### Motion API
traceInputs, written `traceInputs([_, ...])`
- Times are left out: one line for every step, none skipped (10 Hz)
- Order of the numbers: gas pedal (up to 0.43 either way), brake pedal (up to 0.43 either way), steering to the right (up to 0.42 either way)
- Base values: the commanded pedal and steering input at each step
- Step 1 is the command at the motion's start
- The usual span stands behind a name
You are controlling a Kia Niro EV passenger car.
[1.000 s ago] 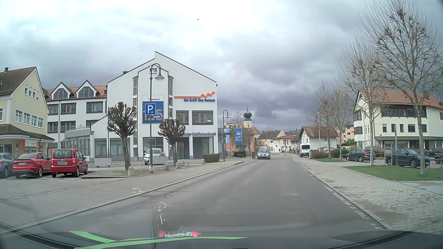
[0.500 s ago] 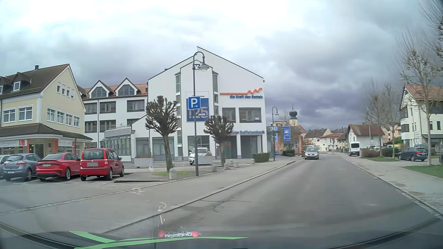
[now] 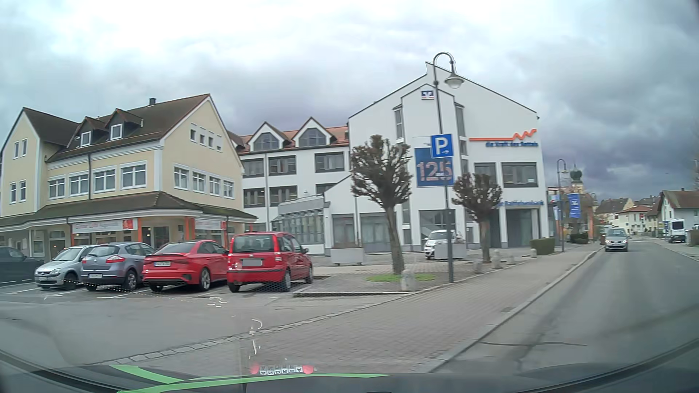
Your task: Follow the waypoints while adhering to traffic rules and regulations
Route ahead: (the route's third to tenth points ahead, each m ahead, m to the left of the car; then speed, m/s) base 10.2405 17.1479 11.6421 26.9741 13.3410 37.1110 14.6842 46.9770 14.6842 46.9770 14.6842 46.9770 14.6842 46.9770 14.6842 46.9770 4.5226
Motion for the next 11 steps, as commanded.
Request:
traceInputs([0.067,0.0,-0.628])
traceInputs([0.067,0.0,-0.637])
traceInputs([0.067,0.0,-0.642])
traceInputs([0.067,0.0,-0.644])
traceInputs([0.067,0.0,-0.644])
traceInputs([0.067,0.0,-0.644])
traceInputs([0.067,0.0,-0.642])
traceInputs([0.067,0.0,-0.637])
traceInputs([0.087,0.0,-0.626])
traceInputs([0.087,0.0,-0.612])
traceInputs([0.087,0.0,-0.594])
